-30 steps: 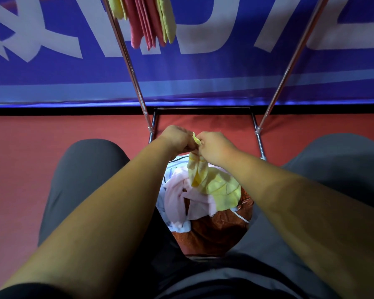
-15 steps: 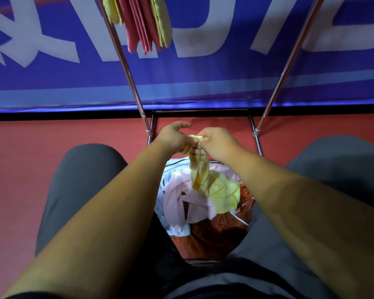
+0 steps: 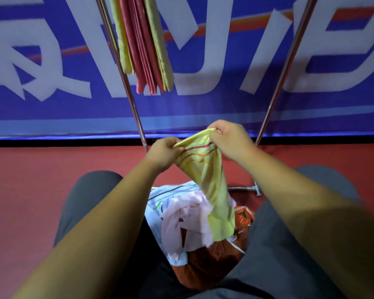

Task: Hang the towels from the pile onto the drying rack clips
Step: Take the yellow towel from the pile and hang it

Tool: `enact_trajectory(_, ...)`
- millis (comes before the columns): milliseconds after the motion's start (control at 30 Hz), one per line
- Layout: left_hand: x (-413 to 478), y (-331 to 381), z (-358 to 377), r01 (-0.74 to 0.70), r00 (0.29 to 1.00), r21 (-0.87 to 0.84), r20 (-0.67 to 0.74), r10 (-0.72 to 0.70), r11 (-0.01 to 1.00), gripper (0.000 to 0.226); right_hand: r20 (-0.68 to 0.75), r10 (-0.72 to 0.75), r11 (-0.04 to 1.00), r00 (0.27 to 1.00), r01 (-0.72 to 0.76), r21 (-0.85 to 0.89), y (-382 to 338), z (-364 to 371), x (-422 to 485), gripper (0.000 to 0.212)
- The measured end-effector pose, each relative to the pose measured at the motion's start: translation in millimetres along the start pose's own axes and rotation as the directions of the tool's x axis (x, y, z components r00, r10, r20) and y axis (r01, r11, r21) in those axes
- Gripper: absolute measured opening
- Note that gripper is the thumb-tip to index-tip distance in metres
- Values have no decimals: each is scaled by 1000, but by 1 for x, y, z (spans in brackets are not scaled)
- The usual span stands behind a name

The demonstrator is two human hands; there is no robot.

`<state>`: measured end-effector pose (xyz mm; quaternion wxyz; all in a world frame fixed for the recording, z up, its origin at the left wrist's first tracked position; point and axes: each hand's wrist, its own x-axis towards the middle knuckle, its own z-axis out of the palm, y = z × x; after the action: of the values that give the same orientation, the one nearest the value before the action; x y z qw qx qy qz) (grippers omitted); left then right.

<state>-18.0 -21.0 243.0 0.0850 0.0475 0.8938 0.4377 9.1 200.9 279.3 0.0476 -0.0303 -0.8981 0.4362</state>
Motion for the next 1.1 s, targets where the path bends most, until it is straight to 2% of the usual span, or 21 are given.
enact_trajectory(133,-1,50,-34,-97,988,-226,-138,66,969,9,-197,18,996,980,0,89,-38,-44,14,22)
enact_trajectory(233,-5,98,-63,-201,966,-307,-222,135,930,12,-276,44,987,960,1,160,-73,-75,21,26)
enact_trajectory(333,-9,143,-93,-270,948,-373,-263,178,888,10,-259,102,948,960,-15,319,-108,-99,28,26)
enact_trajectory(400,-13,167,-111,-313,933,-358,-290,214,880,13,-211,113,877,971,2,480,-130,-112,31,27)
enact_trajectory(467,-16,188,-128,-352,914,-325,-321,247,878,16,-175,98,835,980,15,550,-150,-124,34,31)
enact_trajectory(567,-21,211,-152,-395,885,-253,-362,292,883,14,-191,43,853,981,63,519,-175,-142,34,31)
enact_trajectory(733,-21,237,-189,-420,856,-200,-410,313,885,14,-287,-83,960,954,154,234,-208,-167,32,25)
enact_trajectory(800,-23,243,-199,-438,842,-185,-427,330,880,15,-321,-121,967,939,185,176,-218,-175,35,27)
enact_trajectory(933,-20,249,-215,-452,822,-210,-477,313,867,14,-300,-167,957,939,227,179,-233,-179,34,27)
enact_trajectory(1033,-17,251,-221,-450,818,-236,-496,292,861,11,-236,-111,882,965,205,424,-238,-176,35,27)
enact_trajectory(1100,-16,251,-222,-432,823,-249,-502,266,867,11,-197,-75,840,978,168,516,-240,-173,34,27)
